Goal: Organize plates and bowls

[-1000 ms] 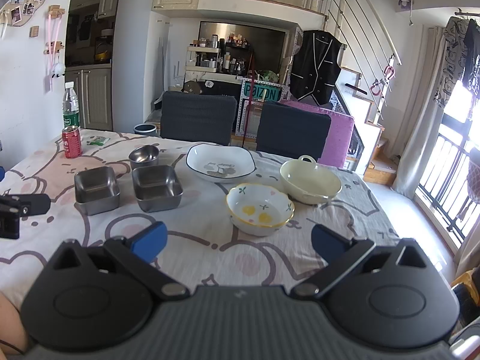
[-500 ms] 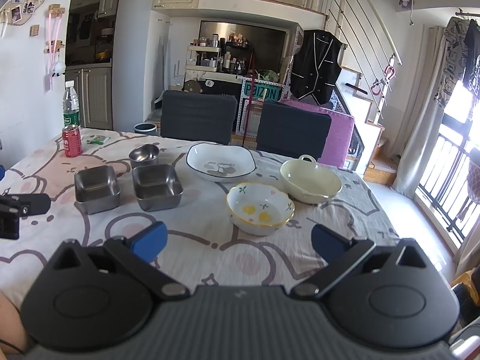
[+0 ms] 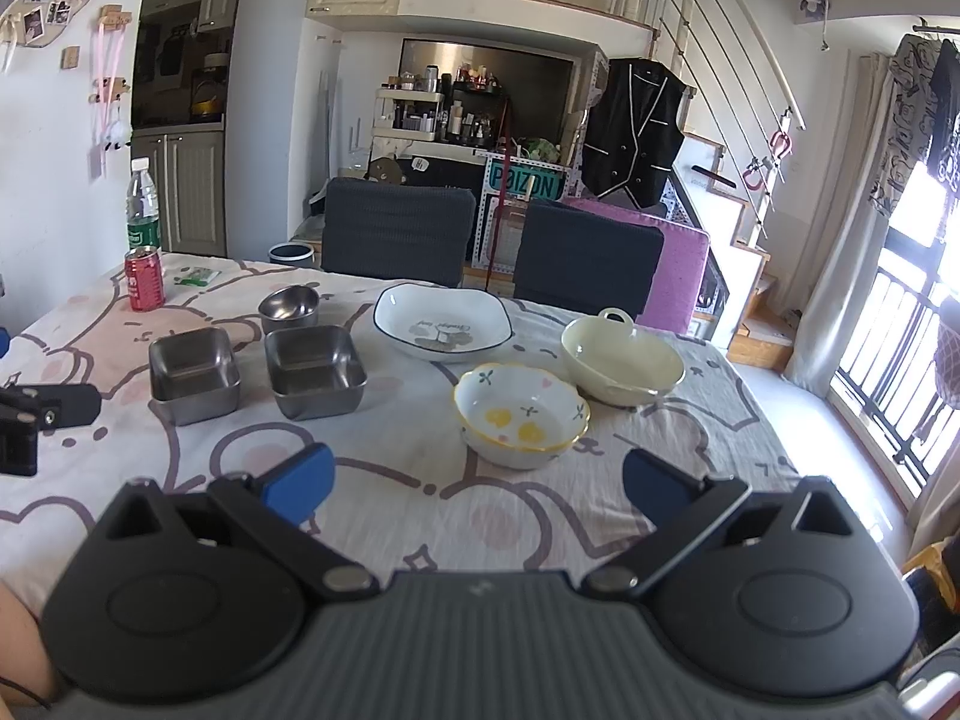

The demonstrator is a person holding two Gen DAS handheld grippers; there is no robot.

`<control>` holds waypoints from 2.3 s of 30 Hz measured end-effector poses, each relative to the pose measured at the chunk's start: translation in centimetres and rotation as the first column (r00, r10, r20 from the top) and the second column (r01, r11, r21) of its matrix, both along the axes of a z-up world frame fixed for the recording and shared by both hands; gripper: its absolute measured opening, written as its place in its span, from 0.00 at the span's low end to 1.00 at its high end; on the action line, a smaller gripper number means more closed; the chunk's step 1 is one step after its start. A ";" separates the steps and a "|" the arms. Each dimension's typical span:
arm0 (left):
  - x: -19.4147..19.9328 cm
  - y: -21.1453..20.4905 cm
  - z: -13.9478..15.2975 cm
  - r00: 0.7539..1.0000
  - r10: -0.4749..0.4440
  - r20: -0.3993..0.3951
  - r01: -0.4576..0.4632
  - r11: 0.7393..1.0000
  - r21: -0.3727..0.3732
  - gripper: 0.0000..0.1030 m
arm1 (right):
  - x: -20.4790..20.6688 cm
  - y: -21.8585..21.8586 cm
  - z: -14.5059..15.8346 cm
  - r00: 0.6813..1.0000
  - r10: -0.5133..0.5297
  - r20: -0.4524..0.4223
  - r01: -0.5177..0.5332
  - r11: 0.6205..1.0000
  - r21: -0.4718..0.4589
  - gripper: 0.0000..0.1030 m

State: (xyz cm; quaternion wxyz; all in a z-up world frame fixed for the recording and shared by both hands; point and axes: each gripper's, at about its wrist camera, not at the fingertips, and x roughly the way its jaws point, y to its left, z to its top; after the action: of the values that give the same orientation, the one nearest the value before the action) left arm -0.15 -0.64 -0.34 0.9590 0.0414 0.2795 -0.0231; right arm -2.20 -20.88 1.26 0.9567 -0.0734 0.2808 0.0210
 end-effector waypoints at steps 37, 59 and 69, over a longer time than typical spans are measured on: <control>3.8 0.1 9.9 0.983 0.164 0.087 -0.152 0.980 -0.130 1.00 | 4.3 -4.0 8.0 0.990 0.034 0.138 -0.049 0.994 0.102 1.00; 22.6 -2.3 4.7 0.988 0.129 -0.088 -0.138 0.985 -0.102 1.00 | 22.7 -4.3 5.4 0.997 -0.079 -0.019 0.081 0.988 0.130 1.00; 31.6 -3.3 -0.3 0.990 0.071 -0.125 -0.079 0.995 -0.063 1.00 | 32.5 -2.7 0.2 0.996 -0.063 -0.062 0.071 0.988 0.138 1.00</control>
State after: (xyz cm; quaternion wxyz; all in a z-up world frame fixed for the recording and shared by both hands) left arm 31.48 -3.95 -0.60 0.9410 -0.0031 0.3383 0.0009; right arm 30.29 -23.58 1.44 0.9512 0.0040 0.3083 0.0104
